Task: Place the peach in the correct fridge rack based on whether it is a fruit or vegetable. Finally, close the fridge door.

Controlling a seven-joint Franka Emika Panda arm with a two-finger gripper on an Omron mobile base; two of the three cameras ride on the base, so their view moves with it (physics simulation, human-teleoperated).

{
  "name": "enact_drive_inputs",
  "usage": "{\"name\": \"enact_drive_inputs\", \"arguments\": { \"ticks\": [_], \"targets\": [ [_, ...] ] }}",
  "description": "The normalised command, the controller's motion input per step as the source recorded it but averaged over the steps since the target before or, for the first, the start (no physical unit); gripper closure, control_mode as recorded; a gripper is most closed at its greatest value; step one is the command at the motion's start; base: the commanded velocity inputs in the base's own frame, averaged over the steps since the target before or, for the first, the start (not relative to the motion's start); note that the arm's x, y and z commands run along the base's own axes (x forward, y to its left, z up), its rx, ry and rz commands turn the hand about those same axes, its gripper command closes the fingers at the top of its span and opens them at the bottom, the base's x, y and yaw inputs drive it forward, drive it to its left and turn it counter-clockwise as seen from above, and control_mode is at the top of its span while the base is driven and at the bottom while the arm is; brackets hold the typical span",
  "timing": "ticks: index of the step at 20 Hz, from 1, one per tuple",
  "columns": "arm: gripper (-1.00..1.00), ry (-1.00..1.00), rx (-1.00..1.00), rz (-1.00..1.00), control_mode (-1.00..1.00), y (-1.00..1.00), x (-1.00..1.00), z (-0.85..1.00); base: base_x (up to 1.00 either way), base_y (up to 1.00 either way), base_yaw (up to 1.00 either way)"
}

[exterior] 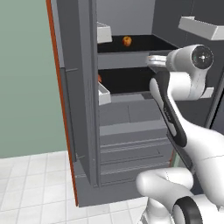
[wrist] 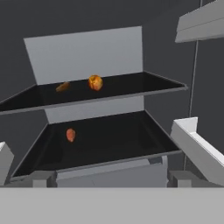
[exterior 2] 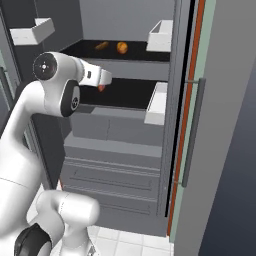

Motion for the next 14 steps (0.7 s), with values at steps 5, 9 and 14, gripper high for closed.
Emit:
{"name": "enact_drive_inputs", "arguments": {
  "ticks": [5,9,14],
  "targets": [
    [-1.0,0.0,0.0,0.0,1.0,0.0,0.0,0.0,-0.09,0.0,0.0],
    [-1.0,0.0,0.0,0.0,1.0,0.0,0.0,0.0,0.0,0.0,0.0],
    [-1.0,-0.04,0.06,-0.01,-1.0,-0.05,-0.14,0.0,0.0,0.0,0.0]
  ]
}}
